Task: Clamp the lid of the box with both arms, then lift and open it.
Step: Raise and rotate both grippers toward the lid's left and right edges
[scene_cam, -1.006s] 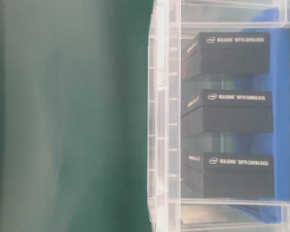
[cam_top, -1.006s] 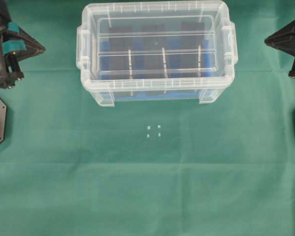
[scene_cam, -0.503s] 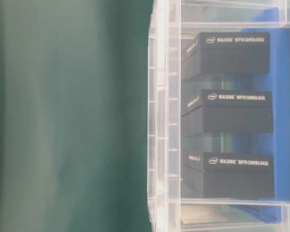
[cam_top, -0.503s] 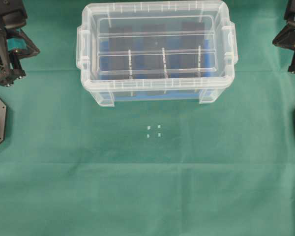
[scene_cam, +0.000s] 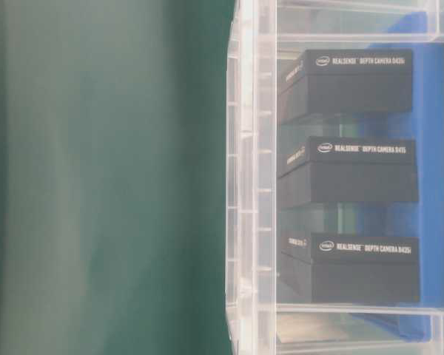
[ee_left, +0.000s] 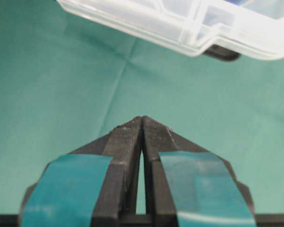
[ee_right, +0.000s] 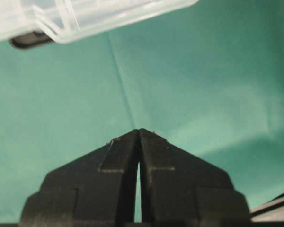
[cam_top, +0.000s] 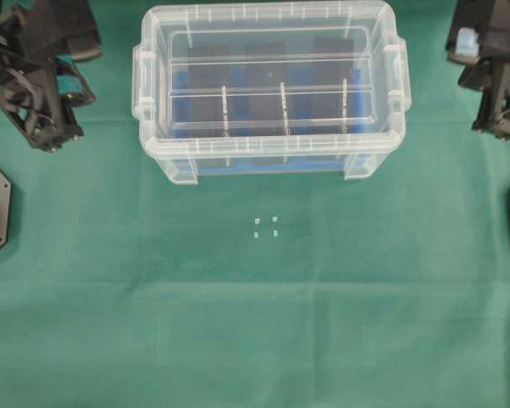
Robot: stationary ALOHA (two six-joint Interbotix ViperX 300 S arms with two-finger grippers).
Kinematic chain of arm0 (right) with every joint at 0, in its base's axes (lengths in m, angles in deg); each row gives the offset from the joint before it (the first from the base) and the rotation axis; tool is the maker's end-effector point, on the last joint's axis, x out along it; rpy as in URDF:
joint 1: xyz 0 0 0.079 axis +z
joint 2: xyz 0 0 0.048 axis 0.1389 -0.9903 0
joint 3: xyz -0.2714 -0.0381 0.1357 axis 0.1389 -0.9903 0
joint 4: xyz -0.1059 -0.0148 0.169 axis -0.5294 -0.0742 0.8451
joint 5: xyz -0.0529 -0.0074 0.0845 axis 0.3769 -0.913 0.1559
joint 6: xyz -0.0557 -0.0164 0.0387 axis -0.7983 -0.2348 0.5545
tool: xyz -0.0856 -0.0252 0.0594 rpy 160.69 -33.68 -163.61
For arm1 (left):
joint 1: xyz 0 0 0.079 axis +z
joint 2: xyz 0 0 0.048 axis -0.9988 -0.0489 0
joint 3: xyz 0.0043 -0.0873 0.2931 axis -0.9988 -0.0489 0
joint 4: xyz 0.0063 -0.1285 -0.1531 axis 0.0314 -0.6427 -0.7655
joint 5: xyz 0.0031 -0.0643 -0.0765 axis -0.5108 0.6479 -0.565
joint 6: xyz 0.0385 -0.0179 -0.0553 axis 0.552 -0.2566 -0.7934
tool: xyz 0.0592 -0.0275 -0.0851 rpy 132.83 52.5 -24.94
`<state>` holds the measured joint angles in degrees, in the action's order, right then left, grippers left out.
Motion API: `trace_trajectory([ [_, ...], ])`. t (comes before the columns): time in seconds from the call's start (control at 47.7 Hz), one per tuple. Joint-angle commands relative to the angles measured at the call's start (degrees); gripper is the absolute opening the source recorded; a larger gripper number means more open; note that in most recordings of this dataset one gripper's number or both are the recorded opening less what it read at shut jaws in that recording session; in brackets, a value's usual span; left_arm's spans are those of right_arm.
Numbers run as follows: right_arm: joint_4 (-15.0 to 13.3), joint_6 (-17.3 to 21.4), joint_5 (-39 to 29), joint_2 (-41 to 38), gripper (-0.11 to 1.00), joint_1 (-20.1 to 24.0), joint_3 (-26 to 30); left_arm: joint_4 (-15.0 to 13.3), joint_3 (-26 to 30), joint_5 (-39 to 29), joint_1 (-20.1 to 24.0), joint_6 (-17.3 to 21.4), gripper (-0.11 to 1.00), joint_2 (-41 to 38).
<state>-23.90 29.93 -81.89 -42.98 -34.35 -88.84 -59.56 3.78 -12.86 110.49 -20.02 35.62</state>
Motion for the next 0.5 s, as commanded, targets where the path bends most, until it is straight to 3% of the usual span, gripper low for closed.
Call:
trace_trajectory([
  [0.0,-0.6,0.2,2.1,-0.6,0.00,-0.2,-0.8,0.2,-0.8,1.9,0.2,0.0,0.01,-1.1],
  [0.189,-1.4,0.2,6.2,-1.8,0.00,-0.2,-4.1,0.2,-3.3,4.8,0.4,0.0,0.01,-3.3],
  [0.482,-2.5,0.2,6.9,-2.5,0.00,-0.2,-4.2,0.2,-3.3,6.2,0.8,0.7,0.01,-4.7],
])
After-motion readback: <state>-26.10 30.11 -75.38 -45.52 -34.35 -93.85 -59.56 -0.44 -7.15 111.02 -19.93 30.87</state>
